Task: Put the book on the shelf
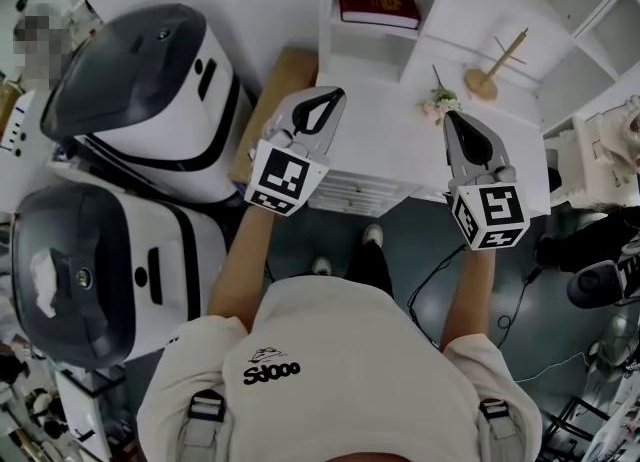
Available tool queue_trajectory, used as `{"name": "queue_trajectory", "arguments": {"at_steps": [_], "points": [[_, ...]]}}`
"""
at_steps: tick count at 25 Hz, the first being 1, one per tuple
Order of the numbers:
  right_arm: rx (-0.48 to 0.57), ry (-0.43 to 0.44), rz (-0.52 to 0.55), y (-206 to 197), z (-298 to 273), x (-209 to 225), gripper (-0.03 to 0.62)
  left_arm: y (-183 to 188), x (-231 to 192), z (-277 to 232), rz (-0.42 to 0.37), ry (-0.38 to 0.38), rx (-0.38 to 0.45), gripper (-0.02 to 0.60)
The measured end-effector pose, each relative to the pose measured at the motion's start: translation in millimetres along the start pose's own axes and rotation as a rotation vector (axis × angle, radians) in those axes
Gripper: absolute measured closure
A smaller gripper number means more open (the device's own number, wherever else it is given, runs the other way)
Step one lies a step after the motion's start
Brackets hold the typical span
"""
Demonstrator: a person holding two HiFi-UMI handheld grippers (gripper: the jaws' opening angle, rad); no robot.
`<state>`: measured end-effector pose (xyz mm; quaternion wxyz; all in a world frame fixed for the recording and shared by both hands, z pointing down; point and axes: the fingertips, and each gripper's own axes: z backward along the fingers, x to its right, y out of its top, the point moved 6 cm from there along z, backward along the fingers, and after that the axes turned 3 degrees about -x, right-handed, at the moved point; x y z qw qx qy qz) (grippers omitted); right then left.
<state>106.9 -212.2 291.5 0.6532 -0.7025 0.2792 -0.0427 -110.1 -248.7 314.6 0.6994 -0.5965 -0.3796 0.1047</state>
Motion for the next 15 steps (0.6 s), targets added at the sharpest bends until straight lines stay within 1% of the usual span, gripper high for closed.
{"name": "queue_trajectory", "arguments": {"at_steps": [9, 15], "points": [[-0.024, 0.009, -0.014, -10.5, 0.3, -2.8, 0.592, -7.7, 5.1, -1.6, 0.015, -0.022, -0.012, 0.565], [-0.048, 0.012, -0.030, -20.2, -1.3, -4.1, 0.592, -13.8, 12.2, -6.2, 0.025, -0.049, -0.024, 0.565]]}}
